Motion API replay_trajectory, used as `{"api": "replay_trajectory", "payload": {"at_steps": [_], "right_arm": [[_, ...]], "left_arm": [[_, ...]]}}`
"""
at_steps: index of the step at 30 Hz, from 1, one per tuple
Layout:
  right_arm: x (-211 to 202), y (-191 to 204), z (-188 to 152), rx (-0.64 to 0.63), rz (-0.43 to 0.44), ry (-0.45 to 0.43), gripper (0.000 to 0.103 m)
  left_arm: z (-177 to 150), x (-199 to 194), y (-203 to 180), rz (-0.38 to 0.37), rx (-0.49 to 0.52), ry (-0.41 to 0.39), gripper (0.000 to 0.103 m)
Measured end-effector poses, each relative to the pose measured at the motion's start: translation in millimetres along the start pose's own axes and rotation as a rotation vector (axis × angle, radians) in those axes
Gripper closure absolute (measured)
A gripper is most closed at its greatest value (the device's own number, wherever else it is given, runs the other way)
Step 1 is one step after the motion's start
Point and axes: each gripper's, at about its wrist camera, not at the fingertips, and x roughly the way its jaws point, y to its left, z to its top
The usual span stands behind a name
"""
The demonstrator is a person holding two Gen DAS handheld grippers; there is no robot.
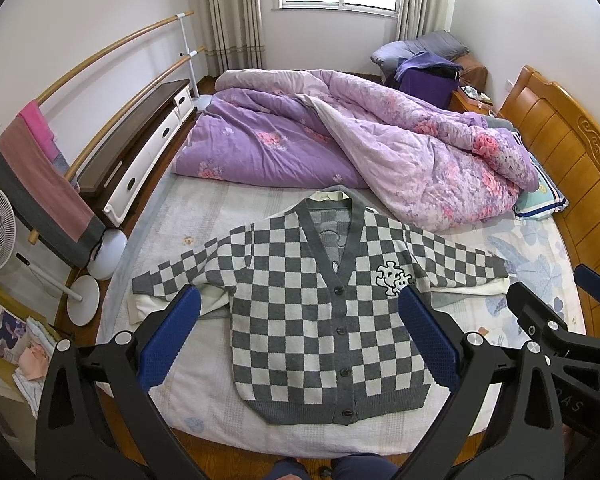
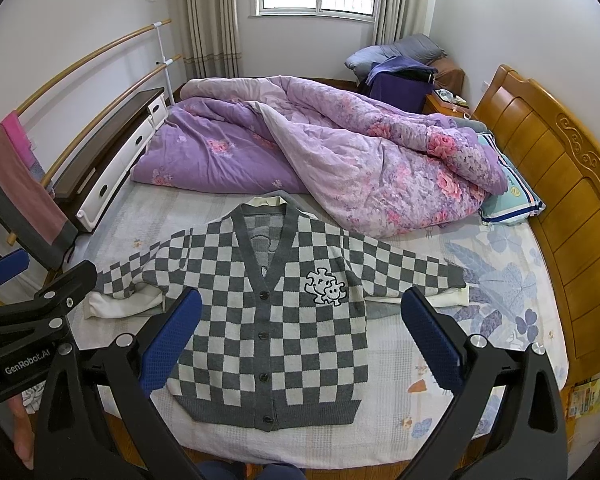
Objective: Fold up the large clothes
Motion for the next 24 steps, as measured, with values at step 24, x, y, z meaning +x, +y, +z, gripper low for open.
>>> {"api": "replay_trajectory", "payload": {"at_steps": [24], "right_arm": [[2.9, -3.9, -3.3, 0.0, -0.002, 0.008, 0.007]], "left_arm": [[0.0, 0.2, 0.0, 0.0, 0.0, 0.005, 0.005]]}}
